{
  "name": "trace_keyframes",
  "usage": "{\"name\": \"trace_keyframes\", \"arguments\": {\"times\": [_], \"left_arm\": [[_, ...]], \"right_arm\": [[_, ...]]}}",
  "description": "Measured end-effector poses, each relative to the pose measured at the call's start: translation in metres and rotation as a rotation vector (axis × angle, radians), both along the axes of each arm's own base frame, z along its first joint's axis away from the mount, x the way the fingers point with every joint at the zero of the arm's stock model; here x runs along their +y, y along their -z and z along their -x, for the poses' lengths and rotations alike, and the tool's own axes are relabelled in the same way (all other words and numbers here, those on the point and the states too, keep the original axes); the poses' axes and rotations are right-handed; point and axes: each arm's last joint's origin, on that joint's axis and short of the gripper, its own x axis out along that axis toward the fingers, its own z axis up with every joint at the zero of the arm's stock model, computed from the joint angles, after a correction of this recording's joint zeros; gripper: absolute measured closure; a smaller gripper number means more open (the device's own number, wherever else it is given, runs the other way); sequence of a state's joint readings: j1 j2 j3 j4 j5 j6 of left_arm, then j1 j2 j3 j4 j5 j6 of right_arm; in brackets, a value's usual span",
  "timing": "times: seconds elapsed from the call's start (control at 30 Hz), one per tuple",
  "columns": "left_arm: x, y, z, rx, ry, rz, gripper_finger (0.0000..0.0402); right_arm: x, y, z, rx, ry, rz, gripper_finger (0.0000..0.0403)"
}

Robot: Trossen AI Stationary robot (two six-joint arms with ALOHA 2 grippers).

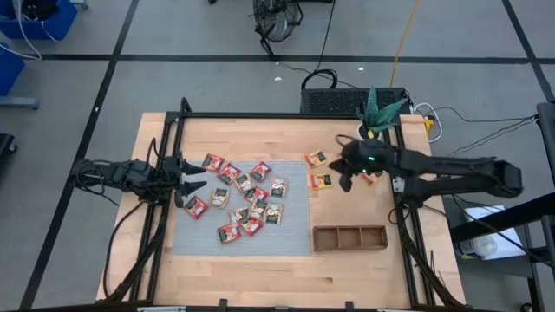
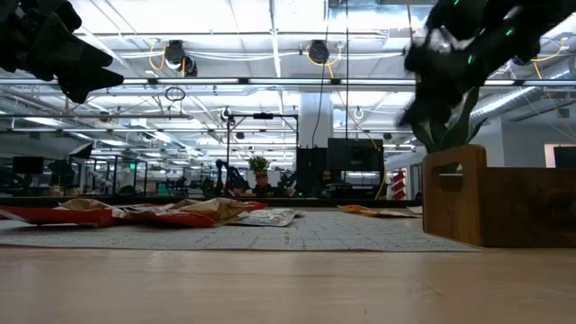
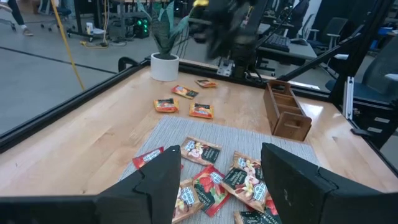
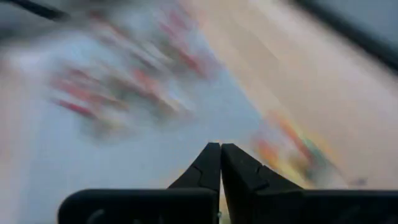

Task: Pick & Place Tea
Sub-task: Put the yellow tea bag into the right section of the wooden organizer

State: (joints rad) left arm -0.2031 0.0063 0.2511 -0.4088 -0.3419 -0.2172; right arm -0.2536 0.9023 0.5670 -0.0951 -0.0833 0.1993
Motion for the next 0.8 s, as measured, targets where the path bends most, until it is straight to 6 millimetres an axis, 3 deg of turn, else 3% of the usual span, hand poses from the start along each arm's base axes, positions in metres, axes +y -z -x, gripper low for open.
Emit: {"name": "trace_keyframes", "arguments": {"times": [0.13, 0.2, 0.27, 0.4, 0.57, 0.67, 0.8], "left_arm": [[0.0, 0.0, 0.0, 0.0, 0.0, 0.0, 0.0179], [0.0, 0.0, 0.0, 0.0, 0.0, 0.0, 0.0178], [0.0, 0.0, 0.0, 0.0, 0.001, 0.0, 0.0178], [0.0, 0.0, 0.0, -0.001, 0.0, 0.0, 0.0178], [0.0, 0.0, 0.0, 0.001, 0.0, 0.0, 0.0178], [0.0, 0.0, 0.0, 0.001, 0.001, 0.0, 0.0178], [0.0, 0.0, 0.0, 0.001, 0.001, 0.0, 0.0178]], "right_arm": [[0.022, -0.007, 0.004, -0.343, -0.321, 0.076, 0.04], [0.027, -0.013, 0.006, -0.473, -0.365, 0.109, 0.0395], [0.028, -0.016, 0.005, -0.436, -0.332, 0.093, 0.0379], [0.032, -0.026, -0.004, -0.075, -0.193, 0.155, 0.0314], [0.036, -0.034, -0.012, 0.496, 0.045, 0.21, 0.0194], [0.032, -0.026, -0.009, 0.866, 0.218, 0.106, 0.014], [0.024, -0.001, 0.004, 1.28, 0.431, 0.071, 0.0108]]}}
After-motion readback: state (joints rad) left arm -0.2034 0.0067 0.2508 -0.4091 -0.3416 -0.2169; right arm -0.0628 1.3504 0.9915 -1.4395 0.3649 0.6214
